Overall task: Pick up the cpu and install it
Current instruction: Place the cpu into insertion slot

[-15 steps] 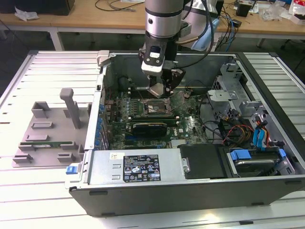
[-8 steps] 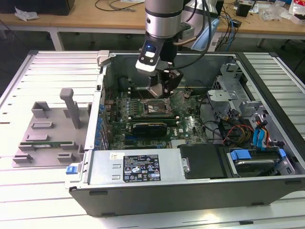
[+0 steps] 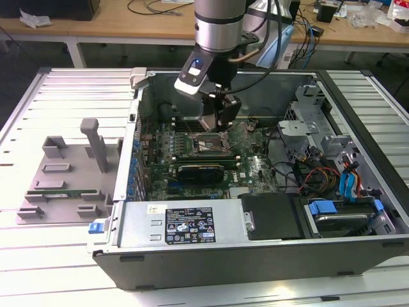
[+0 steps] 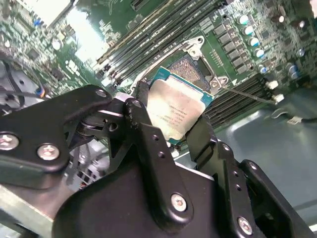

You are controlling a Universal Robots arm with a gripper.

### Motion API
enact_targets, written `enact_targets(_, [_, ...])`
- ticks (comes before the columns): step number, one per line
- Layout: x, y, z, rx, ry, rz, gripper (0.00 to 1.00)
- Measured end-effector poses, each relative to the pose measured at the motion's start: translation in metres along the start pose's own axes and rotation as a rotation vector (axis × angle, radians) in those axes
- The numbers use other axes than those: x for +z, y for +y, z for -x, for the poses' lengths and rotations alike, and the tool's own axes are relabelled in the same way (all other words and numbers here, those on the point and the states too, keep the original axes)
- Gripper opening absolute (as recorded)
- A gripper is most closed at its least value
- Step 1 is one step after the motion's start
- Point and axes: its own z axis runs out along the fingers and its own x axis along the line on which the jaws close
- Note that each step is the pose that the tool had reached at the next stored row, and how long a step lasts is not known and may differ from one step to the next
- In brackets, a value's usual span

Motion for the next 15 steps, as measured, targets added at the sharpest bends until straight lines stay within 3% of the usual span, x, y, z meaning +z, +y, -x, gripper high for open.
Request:
enact_targets(3, [0.0010,0.0000,0.0000,0.106,-0.0041,-0.0028,0.55])
enact_targets(5, [0.0014,-0.0001,0.0000,0.144,-0.0057,-0.0038,0.55])
enact_targets(6, [0.0018,-0.0001,0.0000,0.188,-0.0074,-0.0050,0.55])
enact_targets(11, [0.0029,-0.0001,-0.0001,0.313,-0.0124,-0.0084,0.55])
enact_targets(12, [0.0029,-0.0002,0.0000,0.334,-0.0133,-0.0090,0.55])
enact_targets(14, [0.0030,-0.0001,-0.0001,0.334,-0.0131,-0.0089,0.55])
enact_targets(15, [0.0037,-0.0002,-0.0001,0.335,-0.0092,-0.0071,0.55])
